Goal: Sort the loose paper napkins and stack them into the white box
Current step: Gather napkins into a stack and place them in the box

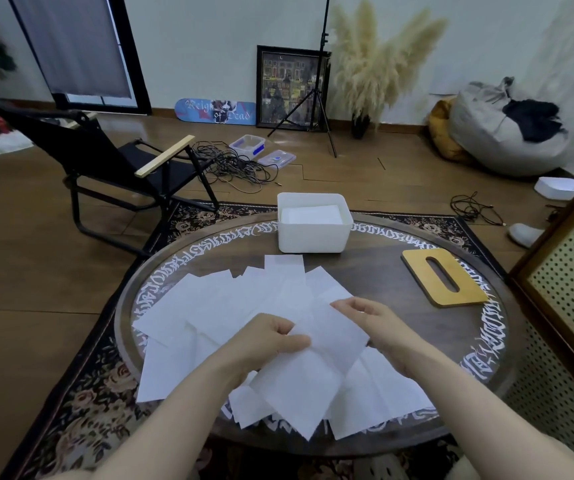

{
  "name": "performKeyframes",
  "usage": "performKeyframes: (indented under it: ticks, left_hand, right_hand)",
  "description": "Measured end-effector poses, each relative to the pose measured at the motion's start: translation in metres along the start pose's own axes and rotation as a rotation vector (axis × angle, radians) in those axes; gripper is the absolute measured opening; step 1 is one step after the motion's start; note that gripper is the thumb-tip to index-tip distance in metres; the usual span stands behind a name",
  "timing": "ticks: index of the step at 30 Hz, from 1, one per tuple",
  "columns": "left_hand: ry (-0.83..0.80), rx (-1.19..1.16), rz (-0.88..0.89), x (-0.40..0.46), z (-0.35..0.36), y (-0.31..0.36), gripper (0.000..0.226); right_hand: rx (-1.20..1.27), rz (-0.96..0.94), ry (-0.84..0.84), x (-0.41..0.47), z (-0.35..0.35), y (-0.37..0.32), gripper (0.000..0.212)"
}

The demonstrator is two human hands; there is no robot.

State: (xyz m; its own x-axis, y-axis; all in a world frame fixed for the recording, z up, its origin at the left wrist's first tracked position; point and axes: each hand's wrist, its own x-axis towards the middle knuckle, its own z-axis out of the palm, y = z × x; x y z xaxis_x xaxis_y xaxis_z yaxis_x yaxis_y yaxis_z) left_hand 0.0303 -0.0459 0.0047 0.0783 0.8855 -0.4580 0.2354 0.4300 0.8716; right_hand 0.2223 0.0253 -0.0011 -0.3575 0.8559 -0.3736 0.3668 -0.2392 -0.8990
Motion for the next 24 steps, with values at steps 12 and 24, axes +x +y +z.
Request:
performKeyframes:
  ticks: [12, 24]
  left_hand:
    - [0.353, -0.382, 0.020, 0.004, 0.014, -0.004, 0.015]
    - [0.332, -0.425, 0.018, 0.004, 0.021, -0.004, 0.010]
  right_hand:
    - [0.144, 0.099, -0.076, 0.000, 0.016, -0.003, 0.061]
    - [-0.070, -0.080, -0.012, -0.002, 0.011, 0.004, 0.026]
